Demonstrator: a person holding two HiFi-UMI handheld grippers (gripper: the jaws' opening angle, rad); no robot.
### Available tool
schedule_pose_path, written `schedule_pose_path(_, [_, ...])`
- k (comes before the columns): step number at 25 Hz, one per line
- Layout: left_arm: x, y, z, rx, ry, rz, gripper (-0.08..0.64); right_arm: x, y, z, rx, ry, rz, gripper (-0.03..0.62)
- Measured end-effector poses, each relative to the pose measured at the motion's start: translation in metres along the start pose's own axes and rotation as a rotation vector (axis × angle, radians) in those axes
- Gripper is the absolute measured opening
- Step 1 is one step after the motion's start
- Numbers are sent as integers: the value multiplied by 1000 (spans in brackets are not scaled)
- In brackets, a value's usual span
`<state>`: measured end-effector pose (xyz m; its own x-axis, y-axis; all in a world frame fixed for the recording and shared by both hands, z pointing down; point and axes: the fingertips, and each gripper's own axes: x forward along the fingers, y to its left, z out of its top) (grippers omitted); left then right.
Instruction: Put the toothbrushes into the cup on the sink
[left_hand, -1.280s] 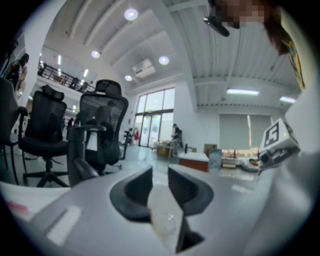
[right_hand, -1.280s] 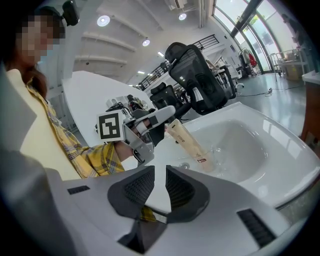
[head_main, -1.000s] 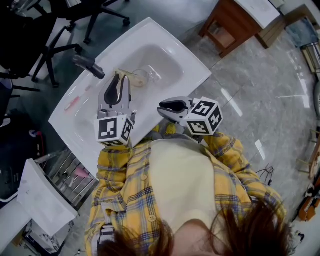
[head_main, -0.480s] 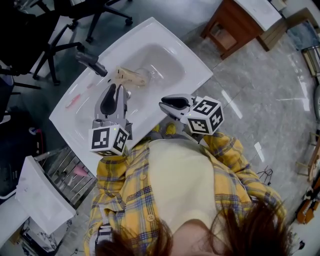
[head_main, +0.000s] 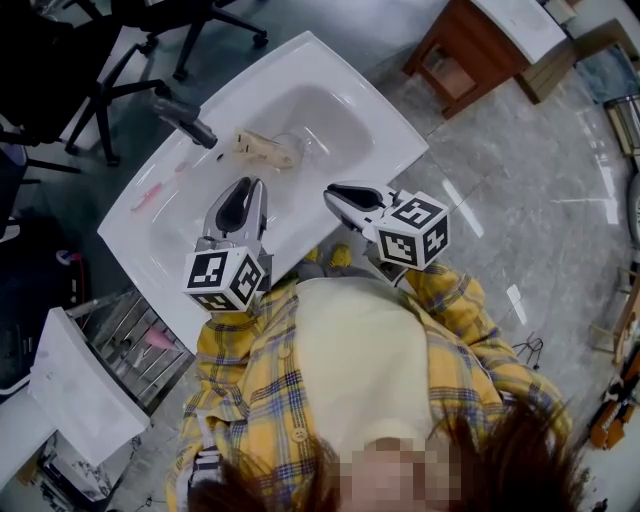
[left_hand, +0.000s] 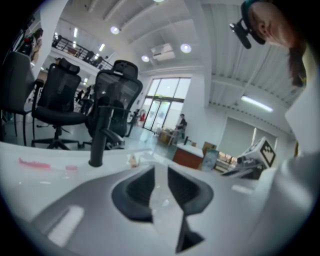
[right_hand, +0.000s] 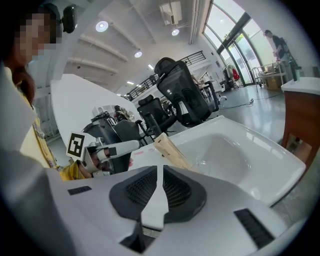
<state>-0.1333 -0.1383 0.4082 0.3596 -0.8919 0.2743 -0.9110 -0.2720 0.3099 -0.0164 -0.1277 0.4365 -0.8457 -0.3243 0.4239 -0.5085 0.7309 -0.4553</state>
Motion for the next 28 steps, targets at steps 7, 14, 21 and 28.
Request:
schedule_pose_path(7, [6,-10,-18,-46,76,-43,58,-6,-11,6,24,-47,-62,21])
schedule_pose_path(14, [10,-13,-29,-56,131,-47,44,-10,-19,7,10,-47,-115,14])
schedule_pose_path(21, [11,-14,-30,-57,138,-52,44,-12,-22,10,15,-53,-131,14])
schedule_pose_path(28, [12,-12,-32,-61,141,-41,44,-12,-26,13,20,-60,-138,14])
